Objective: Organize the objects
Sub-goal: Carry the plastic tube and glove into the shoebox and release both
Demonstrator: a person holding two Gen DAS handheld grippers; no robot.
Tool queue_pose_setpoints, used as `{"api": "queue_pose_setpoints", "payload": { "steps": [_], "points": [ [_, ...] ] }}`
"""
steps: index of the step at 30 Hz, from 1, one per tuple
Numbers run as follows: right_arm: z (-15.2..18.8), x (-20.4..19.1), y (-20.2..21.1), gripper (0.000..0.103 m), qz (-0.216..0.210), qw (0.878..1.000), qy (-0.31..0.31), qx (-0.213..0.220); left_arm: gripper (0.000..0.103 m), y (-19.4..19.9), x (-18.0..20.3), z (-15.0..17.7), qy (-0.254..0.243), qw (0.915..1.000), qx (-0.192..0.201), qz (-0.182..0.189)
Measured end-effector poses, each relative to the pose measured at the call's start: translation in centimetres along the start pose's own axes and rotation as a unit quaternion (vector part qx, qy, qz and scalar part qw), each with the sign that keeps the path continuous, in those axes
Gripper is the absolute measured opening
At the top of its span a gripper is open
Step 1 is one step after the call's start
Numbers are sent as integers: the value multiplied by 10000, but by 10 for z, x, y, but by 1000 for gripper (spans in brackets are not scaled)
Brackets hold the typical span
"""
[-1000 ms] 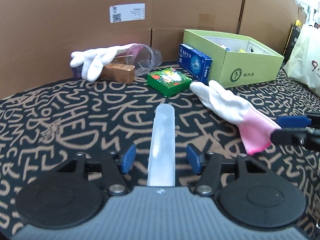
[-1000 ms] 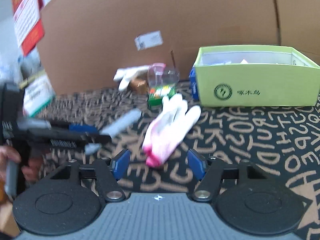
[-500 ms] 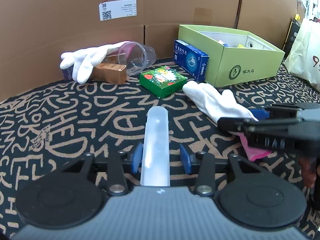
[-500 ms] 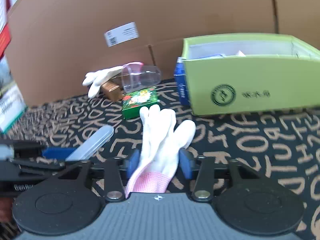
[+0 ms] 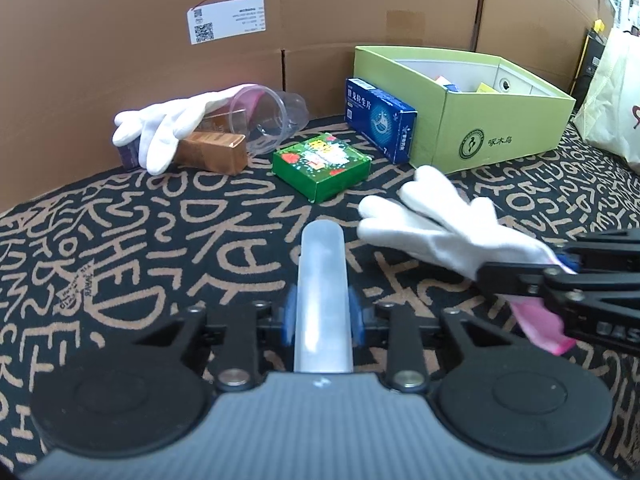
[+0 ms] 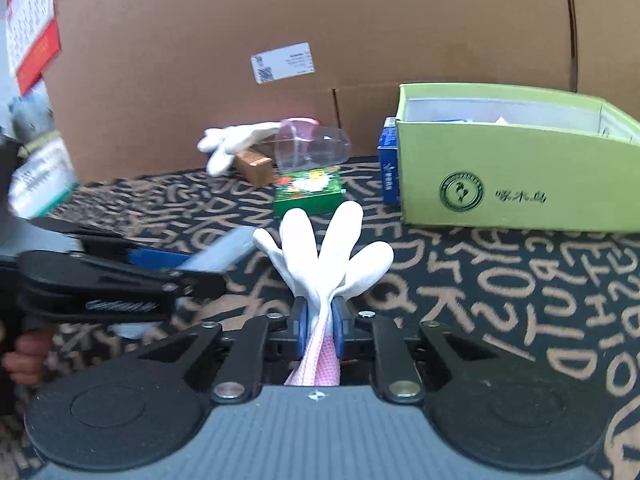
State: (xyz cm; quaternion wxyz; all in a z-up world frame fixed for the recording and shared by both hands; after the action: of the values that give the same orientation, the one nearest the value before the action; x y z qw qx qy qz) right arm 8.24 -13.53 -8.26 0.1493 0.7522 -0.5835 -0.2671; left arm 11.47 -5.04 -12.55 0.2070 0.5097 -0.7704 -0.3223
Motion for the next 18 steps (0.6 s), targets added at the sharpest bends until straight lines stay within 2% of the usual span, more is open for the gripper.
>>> {"api": "queue_pose_setpoints", "payload": {
  "steps": [2,4,7,14,18],
  "points": [
    [-1,1,10,16,-35,10000,-6,89,27,2,3,0,1,10000,-16,-5],
    [-5,4,21,16,-3,9998,-2,208,26,6,8,-2,45,9999,-29,153],
    [-12,13,36,16,103,9992,-2,396,26,17,22,-16,-16,9994,141,326],
    [-44,53,71,16,567,9944,-30,890,26,48,76,-85,-327,9912,910,901],
    [-68,77,86,16,918,9891,66,1149,27,51,116,-124,-491,9848,1169,1189]
  ]
}}
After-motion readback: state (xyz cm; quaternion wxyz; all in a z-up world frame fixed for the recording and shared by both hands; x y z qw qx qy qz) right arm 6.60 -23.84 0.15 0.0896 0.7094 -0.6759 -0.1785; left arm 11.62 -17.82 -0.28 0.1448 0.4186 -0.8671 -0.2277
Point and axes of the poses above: each gripper's, at about its wrist camera, not at the fingertips, and y roughly against the way its jaws point, x to its right, z to its underside, the point moved 9 cm from there along -y, roughly the way its jaws point, and after that the axes turned 1 degree about -y, right-handed, at the moved point
